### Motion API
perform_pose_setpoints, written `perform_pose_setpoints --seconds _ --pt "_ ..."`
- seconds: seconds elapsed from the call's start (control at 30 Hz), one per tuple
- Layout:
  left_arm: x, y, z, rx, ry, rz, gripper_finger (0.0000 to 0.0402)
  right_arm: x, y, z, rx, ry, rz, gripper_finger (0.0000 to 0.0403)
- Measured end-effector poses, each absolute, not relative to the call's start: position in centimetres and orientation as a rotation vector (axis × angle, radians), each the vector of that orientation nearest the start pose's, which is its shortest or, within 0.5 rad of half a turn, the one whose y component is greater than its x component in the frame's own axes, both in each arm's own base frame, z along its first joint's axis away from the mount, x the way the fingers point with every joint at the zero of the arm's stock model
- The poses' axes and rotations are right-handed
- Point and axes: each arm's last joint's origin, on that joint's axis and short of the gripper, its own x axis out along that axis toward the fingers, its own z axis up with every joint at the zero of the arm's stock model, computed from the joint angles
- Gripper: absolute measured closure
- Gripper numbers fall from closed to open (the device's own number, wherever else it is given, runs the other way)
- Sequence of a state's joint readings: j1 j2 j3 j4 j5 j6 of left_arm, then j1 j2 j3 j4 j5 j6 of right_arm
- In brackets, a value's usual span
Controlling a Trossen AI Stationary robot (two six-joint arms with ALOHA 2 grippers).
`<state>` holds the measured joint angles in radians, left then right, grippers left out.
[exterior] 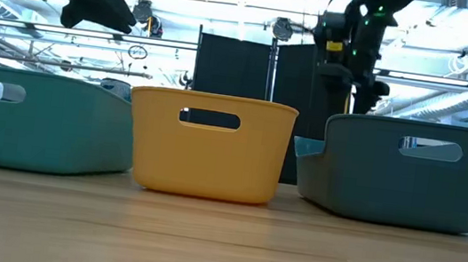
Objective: Sort soda cans
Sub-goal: Put the top right silver can into the dark green bin
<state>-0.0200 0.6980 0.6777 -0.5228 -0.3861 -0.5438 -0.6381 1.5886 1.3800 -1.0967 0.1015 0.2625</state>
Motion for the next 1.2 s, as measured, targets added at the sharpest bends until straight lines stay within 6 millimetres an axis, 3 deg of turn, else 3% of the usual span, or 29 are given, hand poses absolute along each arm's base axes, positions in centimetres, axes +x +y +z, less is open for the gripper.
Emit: perform_pose_setpoints --seconds 0.27,0.8,1.2 --pt "14.5 0.8 27.9 -0.412 0.42 0.501 0.0287 23.9 -19.5 26.9 0.427 1.326 -0.679 0.0025" --pt "14.5 0.8 27.9 -0.436 0.414 0.508 0.0287 24.0 -19.8 23.9 0.329 1.599 -0.477 0.0025" --pt "14.5 0.8 27.9 -0.436 0.414 0.509 0.0287 23.8 -19.9 23.4 0.292 1.68 -0.471 0.0028"
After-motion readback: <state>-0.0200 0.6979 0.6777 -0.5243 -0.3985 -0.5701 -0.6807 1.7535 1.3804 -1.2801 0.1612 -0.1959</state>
